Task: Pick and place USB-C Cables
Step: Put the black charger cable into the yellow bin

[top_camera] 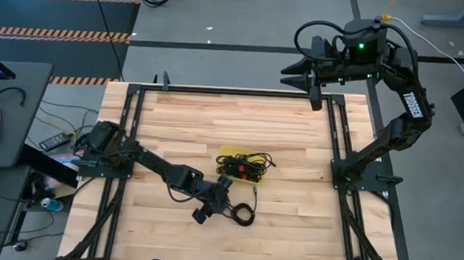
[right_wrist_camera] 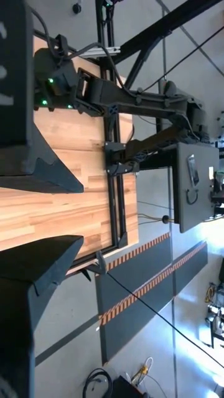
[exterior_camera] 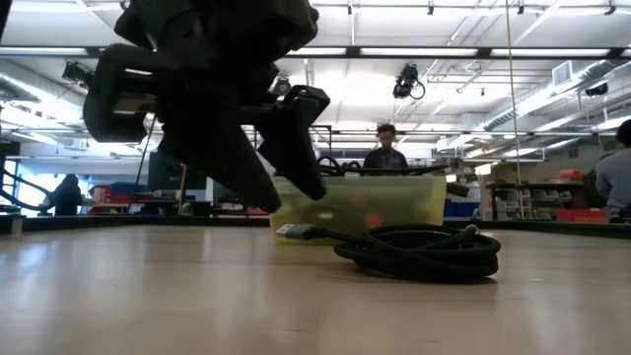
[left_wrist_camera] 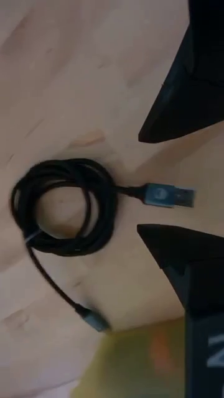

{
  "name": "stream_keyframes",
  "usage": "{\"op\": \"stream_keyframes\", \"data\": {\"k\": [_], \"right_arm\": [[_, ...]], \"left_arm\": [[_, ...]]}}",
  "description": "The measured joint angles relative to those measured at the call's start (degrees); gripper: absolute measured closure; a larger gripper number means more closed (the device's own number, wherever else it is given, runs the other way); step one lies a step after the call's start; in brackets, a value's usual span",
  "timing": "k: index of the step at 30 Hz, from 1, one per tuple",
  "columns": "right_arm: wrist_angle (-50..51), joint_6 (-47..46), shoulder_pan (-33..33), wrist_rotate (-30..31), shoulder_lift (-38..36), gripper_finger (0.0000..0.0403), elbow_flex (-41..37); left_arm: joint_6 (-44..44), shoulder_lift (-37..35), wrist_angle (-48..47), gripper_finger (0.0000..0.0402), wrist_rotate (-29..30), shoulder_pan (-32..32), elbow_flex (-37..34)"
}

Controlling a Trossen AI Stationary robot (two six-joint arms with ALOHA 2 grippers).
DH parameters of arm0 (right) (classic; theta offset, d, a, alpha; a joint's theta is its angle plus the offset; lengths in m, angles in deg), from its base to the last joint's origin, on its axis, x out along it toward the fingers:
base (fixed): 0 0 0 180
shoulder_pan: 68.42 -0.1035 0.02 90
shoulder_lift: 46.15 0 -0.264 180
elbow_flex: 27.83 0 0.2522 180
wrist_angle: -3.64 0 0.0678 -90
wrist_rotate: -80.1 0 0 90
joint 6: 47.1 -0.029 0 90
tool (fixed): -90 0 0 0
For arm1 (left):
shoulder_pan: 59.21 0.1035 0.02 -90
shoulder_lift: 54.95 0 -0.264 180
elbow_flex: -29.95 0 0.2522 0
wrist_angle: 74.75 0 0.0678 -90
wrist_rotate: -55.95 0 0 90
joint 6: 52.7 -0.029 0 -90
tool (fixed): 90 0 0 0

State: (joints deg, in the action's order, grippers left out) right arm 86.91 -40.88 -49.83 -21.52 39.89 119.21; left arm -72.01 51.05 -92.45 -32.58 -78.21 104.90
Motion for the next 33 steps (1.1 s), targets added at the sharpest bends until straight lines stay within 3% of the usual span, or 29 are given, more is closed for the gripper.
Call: {"op": "stream_keyframes", "data": {"k": [20, 24, 33], "right_arm": [[-0.41, -0.2, 0.0, 0.17, 0.02, 0.0277, 0.0], [-0.39, -0.2, 0.0, 0.17, 0.02, 0.0277, 0.0], [-0.39, -0.2, 0.0, 0.17, 0.02, 0.0277, 0.0]], "left_arm": [[2.64, 3.32, 1.26, 0.0183, 0.02, 0.67, 0.04], [5.38, 3.32, 1.23, 0.0229, 0.68, 1.0, 0.04], [9.78, 3.32, 1.16, 0.0388, 0.81, 1.16, 0.04]]}}
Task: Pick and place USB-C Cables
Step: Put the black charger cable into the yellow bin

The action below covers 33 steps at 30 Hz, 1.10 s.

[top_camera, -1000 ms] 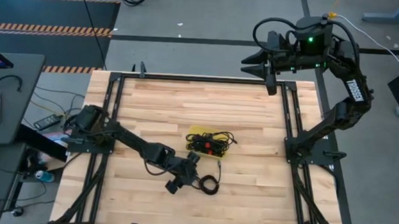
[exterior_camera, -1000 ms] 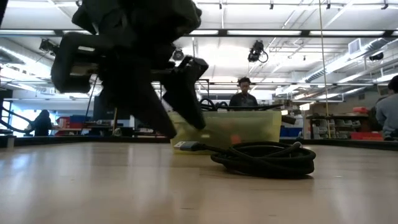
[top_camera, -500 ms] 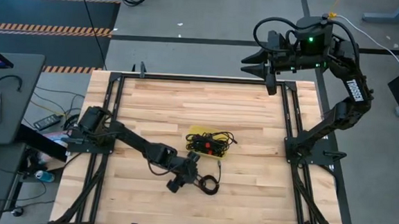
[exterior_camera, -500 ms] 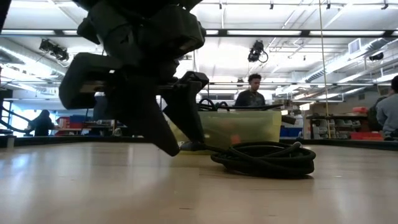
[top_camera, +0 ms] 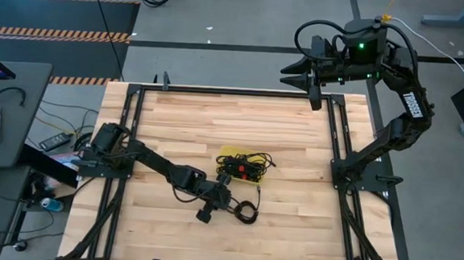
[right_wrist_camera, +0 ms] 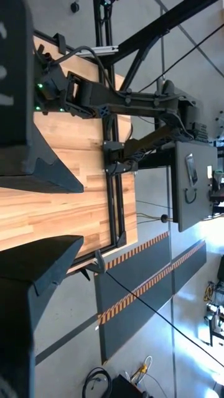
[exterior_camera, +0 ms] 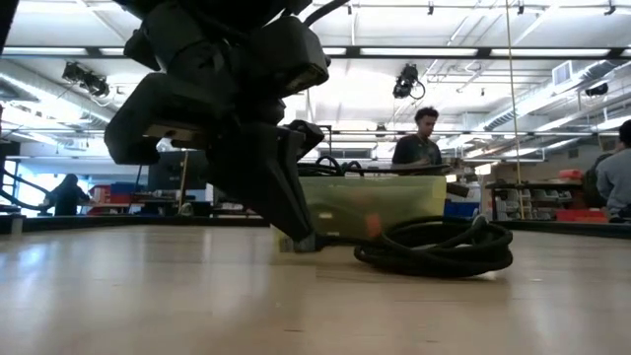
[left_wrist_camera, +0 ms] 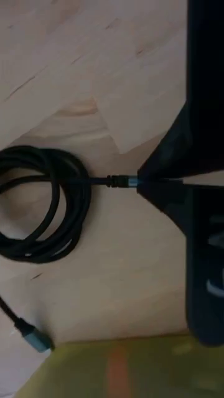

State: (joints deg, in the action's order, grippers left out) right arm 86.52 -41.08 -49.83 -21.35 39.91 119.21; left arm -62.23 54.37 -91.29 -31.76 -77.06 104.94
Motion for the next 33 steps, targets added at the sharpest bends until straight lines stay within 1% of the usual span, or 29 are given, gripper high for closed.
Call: {"op": "stream_keyframes", "data": {"k": [10, 15, 20, 28, 33], "right_arm": [[0.02, 0.09, 0.0, 0.01, 0.0, 0.0277, 0.0], [0.02, 0.13, 0.0, 0.01, 0.0, 0.0277, 0.0], [0.03, 0.14, 0.0, 0.01, 0.0, 0.0277, 0.0], [0.7, 0.15, 0.0, 0.01, 0.02, 0.0277, 0.0], [1.55, 0.15, 0.0, 0.01, 0.02, 0.0277, 0.0]], "left_arm": [[1.91, -0.02, -0.03, 0.0399, 0.06, 0.02, 0.0], [2.94, -0.02, 0.08, 0.039, 0.04, 0.0, 0.0], [1.5, -0.02, 0.65, 0.0356, 0.04, 0.0, 0.0], [-7.5, -0.13, 1.96, 0.027, 0.06, -0.33, 2.99], [-7.36, 0.51, 0.8, 0.0221, 0.09, 0.02, 3.05]]}}
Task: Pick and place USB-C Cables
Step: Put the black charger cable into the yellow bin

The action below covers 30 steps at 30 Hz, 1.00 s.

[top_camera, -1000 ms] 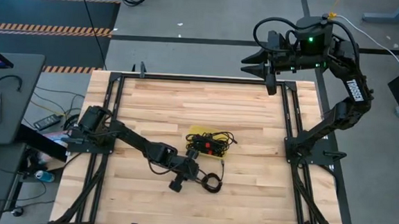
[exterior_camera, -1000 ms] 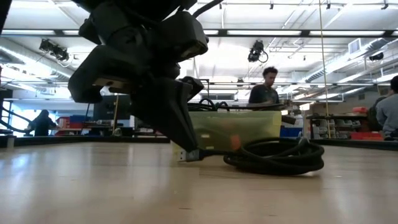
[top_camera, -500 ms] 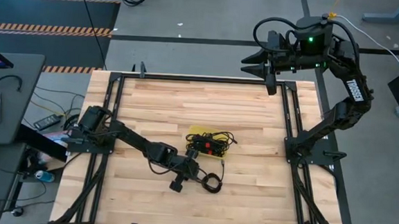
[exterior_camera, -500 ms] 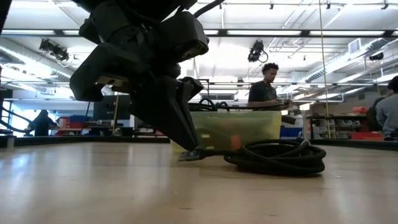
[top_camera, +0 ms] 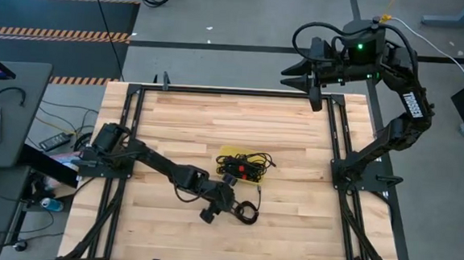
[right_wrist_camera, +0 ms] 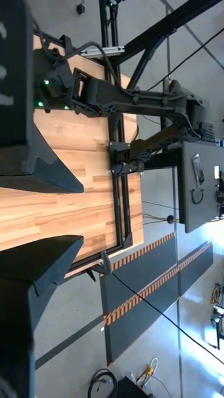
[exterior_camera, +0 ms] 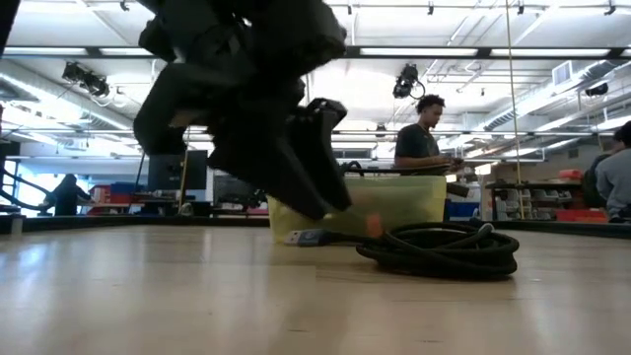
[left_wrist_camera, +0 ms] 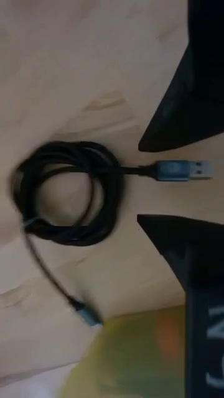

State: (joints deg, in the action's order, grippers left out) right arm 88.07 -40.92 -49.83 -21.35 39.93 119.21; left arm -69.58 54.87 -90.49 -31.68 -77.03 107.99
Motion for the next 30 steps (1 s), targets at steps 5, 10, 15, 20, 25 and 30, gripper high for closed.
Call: {"op": "stream_keyframes", "data": {"k": [5, 10, 15, 20, 25, 30], "right_arm": [[0.05, 0.02, -0.02, -0.02, 0.0, 0.0277, 0.0], [0.07, 0.02, -0.02, -0.02, 0.0, 0.0277, 0.0], [0.08, 0.02, -0.02, -0.02, 0.0, 0.0277, 0.0], [0.13, 0.02, -0.02, -0.02, 0.0, 0.0277, 0.0], [0.33, 0.02, -0.02, 1.21, 0.0, 0.0277, 0.0], [0.73, 0.02, -0.02, 2.79, 0.0, 0.0277, 0.0]], "left_arm": [[0.01, 0.84, 0.51, 0.0201, 0.08, -0.02, -0.05], [0.03, 2.28, 1.44, 0.0203, 0.16, -0.02, -0.06], [1.28, 3.97, 2.52, 0.0204, 0.43, 0.29, 0.11], [1.1, 4.54, 2.89, 0.0208, 0.42, 0.35, 0.34], [0.72, 4.56, 3.54, 0.0268, 0.61, 0.35, 1.11], [1.12, 4.56, -1.04, 0.0382, 0.63, 0.35, 2.91]]}}
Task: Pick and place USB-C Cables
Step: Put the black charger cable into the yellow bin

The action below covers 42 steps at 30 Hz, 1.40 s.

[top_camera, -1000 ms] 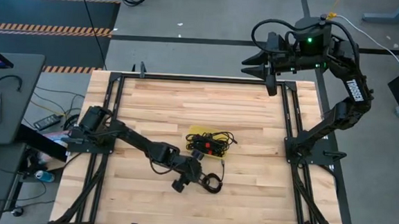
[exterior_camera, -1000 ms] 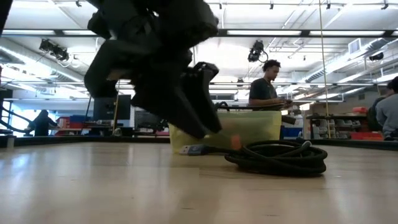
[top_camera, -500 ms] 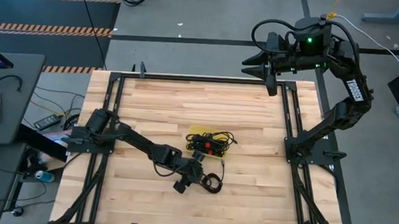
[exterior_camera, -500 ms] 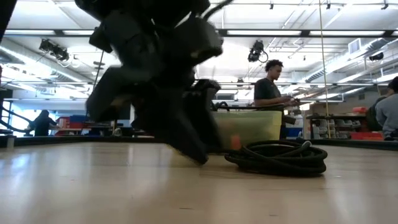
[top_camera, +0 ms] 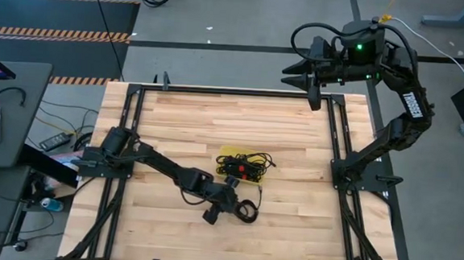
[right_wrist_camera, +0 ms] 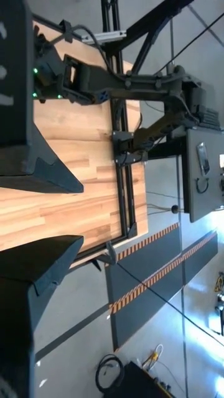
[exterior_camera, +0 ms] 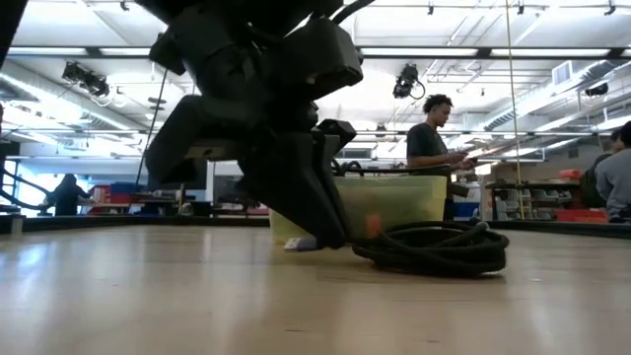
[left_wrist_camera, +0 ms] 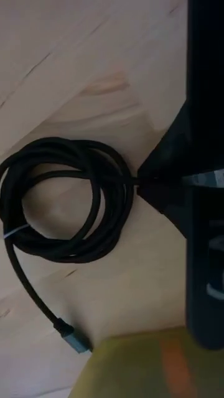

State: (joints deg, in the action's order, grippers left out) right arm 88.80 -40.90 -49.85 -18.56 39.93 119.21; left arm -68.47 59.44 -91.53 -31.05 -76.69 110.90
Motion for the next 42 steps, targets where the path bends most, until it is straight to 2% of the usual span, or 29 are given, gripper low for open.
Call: {"op": "stream_keyframes", "data": {"k": [4, 11, 19, 24, 28, 34, 37, 42], "right_arm": [[0.21, 0.0, 0.0, 0.01, 0.0, 0.0277, 0.0], [0.54, 0.01, 0.0, 0.01, 0.0, 0.0277, 0.0], [0.88, 0.0, 0.0, 0.01, 0.0, 0.0277, 0.0], [1.23, 0.0, 0.0, 0.01, 0.0, 0.0277, 0.0], [1.58, 0.02, 0.0, 0.01, 0.0, 0.0277, 0.0], [1.59, 0.24, 0.0, -0.4, 0.0, 0.0277, 0.0], [1.61, 0.24, 0.0, -0.43, 0.0, 0.0277, 0.0], [1.65, 0.24, 0.0, -0.45, 0.0, 0.0277, 0.0]], "left_arm": [[0.06, 0.0, -3.16, 0.039, -0.01, 0.0, 1.45], [-0.31, -0.38, -2.97, 0.04, 1.69, 0.0, 1.7], [-4.29, -1.29, -6.77, 0.0397, 2.8, 0.07, 6.6], [-4.14, -1.09, -10.41, 0.035, 1.88, 0.07, 6.66], [-4.32, -1.09, -12.87, 0.0294, 1.05, 0.06, 6.5], [-7.28, -0.83, -11.36, 0.0213, 2.34, 0.23, 6.5], [-7.42, -0.32, -11.41, 0.0195, 2.32, 0.54, 6.48], [-7.81, 1.0, -10.28, 0.02, 2.32, 1.03, 6.48]]}}
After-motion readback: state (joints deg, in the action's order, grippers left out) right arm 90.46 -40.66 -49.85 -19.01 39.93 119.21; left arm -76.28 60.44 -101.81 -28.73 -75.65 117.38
